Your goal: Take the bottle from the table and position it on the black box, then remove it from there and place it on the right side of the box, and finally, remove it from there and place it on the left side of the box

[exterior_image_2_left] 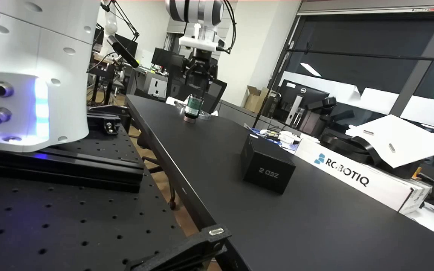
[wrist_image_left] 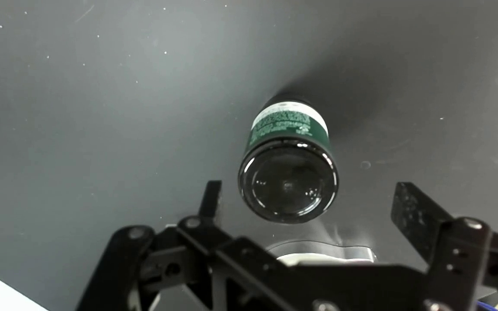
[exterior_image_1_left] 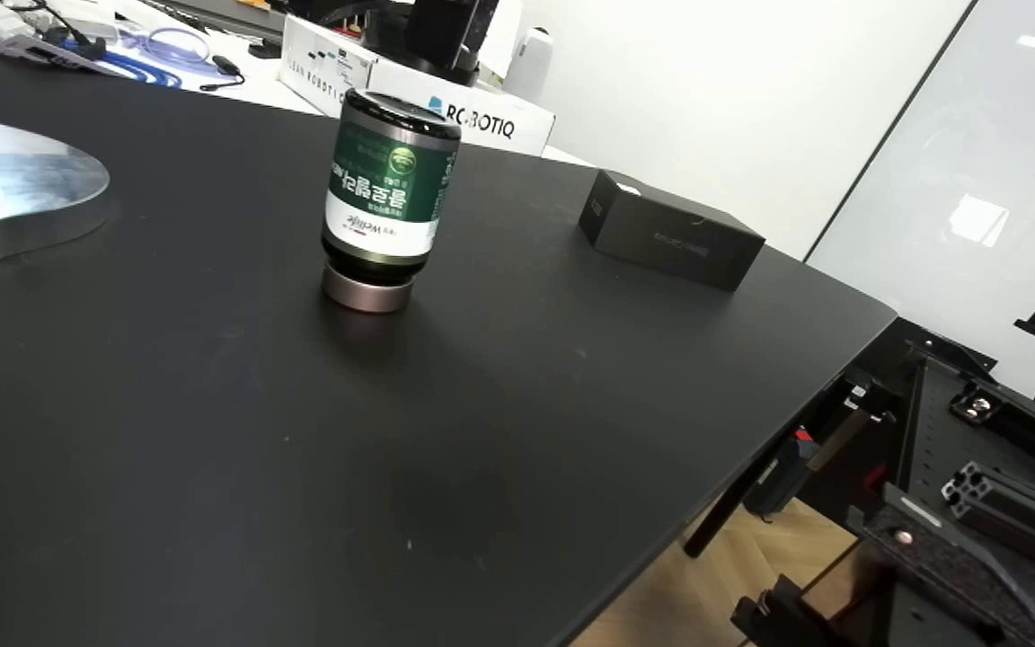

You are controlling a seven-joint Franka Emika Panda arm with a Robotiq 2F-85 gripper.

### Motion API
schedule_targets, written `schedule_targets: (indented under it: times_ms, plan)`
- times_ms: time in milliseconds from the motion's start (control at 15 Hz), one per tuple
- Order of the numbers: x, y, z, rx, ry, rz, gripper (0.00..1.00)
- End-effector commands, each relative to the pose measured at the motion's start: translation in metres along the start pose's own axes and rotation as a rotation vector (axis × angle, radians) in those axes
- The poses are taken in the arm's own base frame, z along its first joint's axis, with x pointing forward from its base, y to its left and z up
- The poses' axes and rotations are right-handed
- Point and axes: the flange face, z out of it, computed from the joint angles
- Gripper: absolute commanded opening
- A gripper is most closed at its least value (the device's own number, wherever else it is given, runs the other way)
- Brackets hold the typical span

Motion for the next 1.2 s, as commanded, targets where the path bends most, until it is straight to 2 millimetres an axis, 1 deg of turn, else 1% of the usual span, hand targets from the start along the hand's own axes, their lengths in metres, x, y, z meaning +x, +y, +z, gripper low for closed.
schedule_targets:
  times_ms: [0, 267, 400, 600, 1133]
  plan:
    - [0.0001, 0.0001, -0.0006, 0.001, -0.001, -0.002, 1.0]
    - [0.0001, 0.0, -0.0006, 0.001, -0.001, -0.002, 1.0]
    - [0.001, 0.0068, 0.0008, -0.036, -0.009, -0.031, 1.0]
    - [0.0016, 0.0092, 0.0021, -0.042, -0.004, -0.024, 1.0]
    - [0.0003, 0.0037, 0.004, 0.01, -0.032, -0.017, 1.0]
